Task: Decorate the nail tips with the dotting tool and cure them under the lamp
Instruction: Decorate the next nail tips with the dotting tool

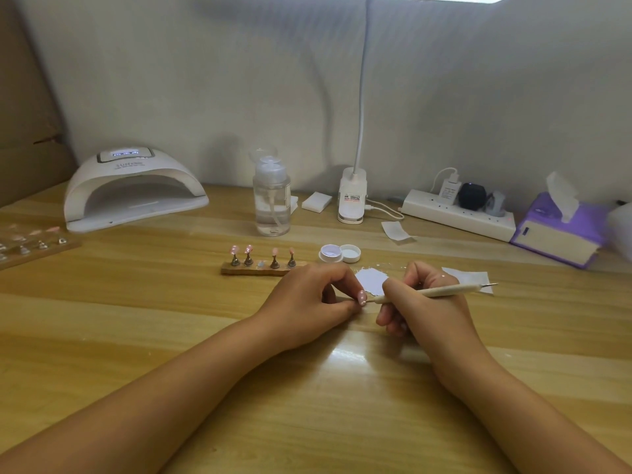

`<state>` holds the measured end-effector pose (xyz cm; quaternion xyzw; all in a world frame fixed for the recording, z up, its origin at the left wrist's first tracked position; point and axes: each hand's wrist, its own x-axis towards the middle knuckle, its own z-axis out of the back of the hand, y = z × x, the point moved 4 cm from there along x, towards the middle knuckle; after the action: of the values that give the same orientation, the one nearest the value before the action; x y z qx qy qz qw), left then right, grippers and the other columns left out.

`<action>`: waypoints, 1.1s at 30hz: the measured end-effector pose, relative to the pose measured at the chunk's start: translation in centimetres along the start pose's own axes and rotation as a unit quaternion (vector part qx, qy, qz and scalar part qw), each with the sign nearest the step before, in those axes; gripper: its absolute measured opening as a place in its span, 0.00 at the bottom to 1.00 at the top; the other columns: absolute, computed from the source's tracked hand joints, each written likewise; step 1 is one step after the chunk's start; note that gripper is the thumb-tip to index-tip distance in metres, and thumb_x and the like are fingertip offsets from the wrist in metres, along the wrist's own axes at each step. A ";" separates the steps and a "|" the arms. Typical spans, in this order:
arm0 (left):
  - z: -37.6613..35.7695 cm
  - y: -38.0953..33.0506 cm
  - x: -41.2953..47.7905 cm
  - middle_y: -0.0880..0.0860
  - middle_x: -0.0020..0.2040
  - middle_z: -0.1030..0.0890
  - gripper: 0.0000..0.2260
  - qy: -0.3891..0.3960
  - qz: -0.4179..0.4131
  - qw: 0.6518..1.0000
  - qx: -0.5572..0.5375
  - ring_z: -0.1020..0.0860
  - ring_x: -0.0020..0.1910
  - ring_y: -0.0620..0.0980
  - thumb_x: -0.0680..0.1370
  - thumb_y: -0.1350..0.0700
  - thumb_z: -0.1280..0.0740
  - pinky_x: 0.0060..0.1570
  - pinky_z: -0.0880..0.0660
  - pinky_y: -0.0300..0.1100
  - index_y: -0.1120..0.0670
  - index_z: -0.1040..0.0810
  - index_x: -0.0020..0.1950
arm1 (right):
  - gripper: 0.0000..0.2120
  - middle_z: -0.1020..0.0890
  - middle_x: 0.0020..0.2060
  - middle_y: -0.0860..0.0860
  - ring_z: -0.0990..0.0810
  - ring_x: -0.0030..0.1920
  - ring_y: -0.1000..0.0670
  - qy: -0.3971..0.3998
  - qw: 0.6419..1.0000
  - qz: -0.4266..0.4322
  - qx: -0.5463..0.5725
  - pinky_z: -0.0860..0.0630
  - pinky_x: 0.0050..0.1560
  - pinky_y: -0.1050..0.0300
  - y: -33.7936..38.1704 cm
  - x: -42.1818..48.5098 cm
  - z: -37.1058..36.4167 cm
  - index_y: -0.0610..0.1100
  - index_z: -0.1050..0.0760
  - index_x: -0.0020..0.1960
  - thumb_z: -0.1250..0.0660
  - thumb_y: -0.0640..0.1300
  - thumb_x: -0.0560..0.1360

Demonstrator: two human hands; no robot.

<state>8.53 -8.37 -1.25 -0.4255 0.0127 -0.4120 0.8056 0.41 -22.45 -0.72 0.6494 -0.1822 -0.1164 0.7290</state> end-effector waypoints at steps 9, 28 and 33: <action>0.0 0.1 0.1 0.35 0.43 0.18 0.08 -0.001 -0.004 1.000 0.007 0.24 0.34 0.42 0.74 0.57 0.26 0.36 0.29 0.36 0.43 0.19 0.43 | 0.19 0.19 0.25 0.41 0.26 0.23 0.52 0.002 1.000 0.011 -0.002 0.30 0.25 0.64 0.1 -0.1 0.0 0.50 0.33 0.26 0.34 0.35 0.71; 2.8 -1.1 0.1 0.37 0.38 0.18 0.06 -0.161 0.000 0.986 -0.043 0.26 0.29 0.37 0.74 0.54 0.25 0.33 0.34 0.27 0.45 0.20 0.40 | 0.14 0.25 0.20 0.49 0.31 0.21 0.56 -0.171 0.976 0.069 0.116 0.34 0.21 0.66 1.1 -0.5 2.8 0.42 0.32 0.36 0.37 0.39 0.80; 9.4 0.8 0.9 0.41 0.35 0.19 0.04 -0.232 0.067 0.968 -0.065 0.28 0.29 0.39 0.73 0.53 0.24 0.35 0.28 0.36 0.48 0.18 0.42 | 0.15 0.26 0.20 0.49 0.32 0.20 0.56 -0.177 0.977 0.052 0.108 0.36 0.20 0.67 0.6 -0.1 3.3 0.44 0.31 0.34 0.36 0.39 0.79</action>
<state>13.12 -2.46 4.50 -0.5594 -0.1191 -0.2453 0.7828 -1.08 -25.28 0.12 0.6834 -0.3528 -0.1711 0.6158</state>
